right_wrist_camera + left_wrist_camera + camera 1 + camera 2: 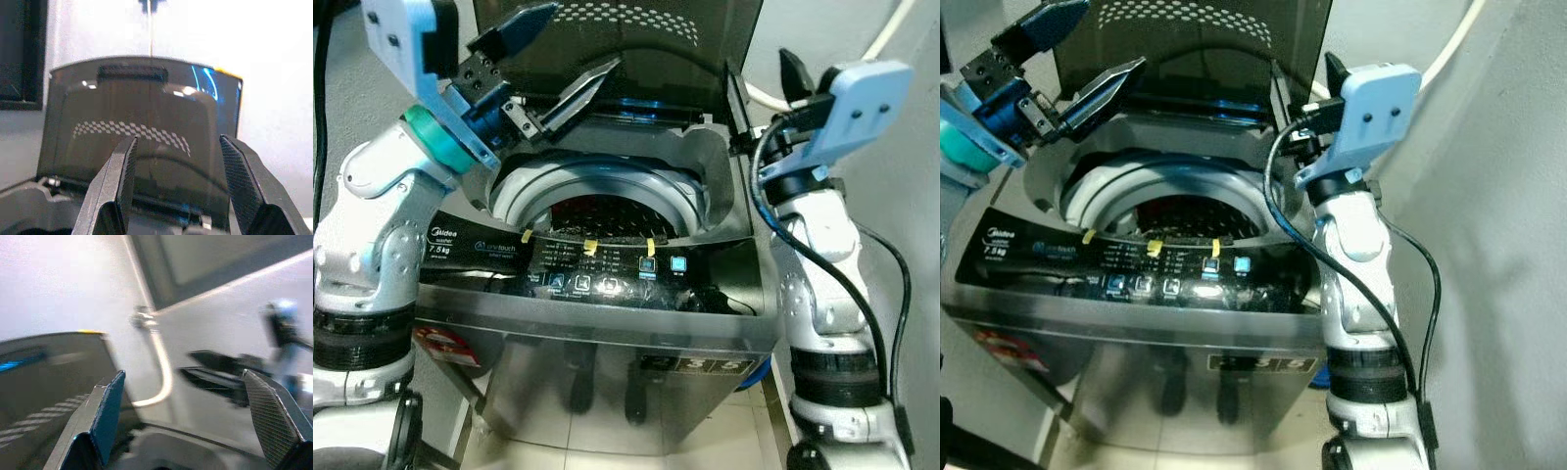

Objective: Clothes washing

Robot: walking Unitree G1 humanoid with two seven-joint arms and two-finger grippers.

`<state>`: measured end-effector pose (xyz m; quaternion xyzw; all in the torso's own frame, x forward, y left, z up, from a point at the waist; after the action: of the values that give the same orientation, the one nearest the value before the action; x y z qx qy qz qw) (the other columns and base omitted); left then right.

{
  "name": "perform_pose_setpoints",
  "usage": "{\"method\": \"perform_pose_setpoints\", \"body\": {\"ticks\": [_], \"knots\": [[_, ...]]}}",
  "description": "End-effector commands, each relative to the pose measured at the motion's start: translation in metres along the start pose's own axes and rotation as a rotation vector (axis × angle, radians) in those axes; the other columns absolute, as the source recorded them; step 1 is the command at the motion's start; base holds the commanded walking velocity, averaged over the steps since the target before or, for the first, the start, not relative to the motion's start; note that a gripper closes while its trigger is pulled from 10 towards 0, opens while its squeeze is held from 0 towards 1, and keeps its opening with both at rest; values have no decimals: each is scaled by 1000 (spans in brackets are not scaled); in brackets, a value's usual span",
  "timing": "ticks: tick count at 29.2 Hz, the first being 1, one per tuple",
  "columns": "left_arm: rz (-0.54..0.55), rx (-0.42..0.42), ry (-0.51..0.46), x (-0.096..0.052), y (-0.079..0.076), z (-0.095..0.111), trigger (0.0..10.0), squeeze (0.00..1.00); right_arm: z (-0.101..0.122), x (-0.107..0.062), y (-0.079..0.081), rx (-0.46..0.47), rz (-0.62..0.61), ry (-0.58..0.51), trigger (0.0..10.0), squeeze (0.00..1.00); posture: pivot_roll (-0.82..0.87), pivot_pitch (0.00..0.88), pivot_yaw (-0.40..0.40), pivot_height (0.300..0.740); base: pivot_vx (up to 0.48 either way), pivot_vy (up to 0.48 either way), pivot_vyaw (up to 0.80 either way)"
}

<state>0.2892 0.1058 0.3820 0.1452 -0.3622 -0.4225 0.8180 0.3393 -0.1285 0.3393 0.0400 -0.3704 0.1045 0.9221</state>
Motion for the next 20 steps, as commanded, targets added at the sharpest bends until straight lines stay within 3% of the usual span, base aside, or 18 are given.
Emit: {"method": "perform_pose_setpoints", "body": {"ticks": [1,3,4,6,7,9,10,12,13,15,20], "knots": [[6,44,47,1,-4,-9,10000,0,2,-2,-1,-1,-12,-6,10000,0,53,93,38,740,0,0,0],[225,142,129,-4,15,-30,10000,0,-3,-9,-3,-20,-36,22,10000,0,49,87,31,740,0,0,0],[225,142,129,-4,15,-30,10000,0,-3,-9,-3,-20,-36,22,10000,0,49,87,31,740,0,0,0],[423,151,182,-17,33,-44,10000,0,-8,-16,-8,-35,-79,48,10000,0,53,77,22,740,0,0,0],[423,151,182,-17,33,-44,10000,0,-8,-16,-8,-35,-79,48,10000,0,53,77,22,740,0,0,0],[579,172,256,-39,44,-58,10000,0,-14,-24,-19,-50,-156,76,10000,0,58,62,6,740,0,0,0],[579,172,256,-39,44,-58,10000,0,-14,-24,-19,-50,-156,76,10000,0,58,62,6,740,0,0,0],[680,166,341,-62,49,-71,10000,0,-20,-29,-24,-53,-196,104,10000,0,57,51,-3,740,0,0,0],[680,166,341,-62,49,-71,10000,0,-20,-29,-24,-53,-196,104,10000,0,57,51,-3,740,0,0,0],[750,168,412,-82,50,-84,10000,0,-29,-32,-22,-47,-187,130,10000,0,64,29,-17,740,0,0,0],[808,189,444,-93,50,-93,10000,0,-38,-34,-18,-24,-167,159,10000,0,70,11,-32,740,0,0,0]]}}
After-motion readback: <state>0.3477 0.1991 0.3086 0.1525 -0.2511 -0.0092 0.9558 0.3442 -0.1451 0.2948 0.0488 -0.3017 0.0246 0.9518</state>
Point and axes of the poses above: a point about 5 cm out from each wrist's last joint towards the gripper, its own x axis pointing out of the wrist towards the gripper, its own z axis along the axis of the wrist's last joint, y = z × x, the point moved 3 cm from there along x, pointing out of the wrist towards the gripper, and after that the axes turned 5 degrees about x, right-handed, at the moved point
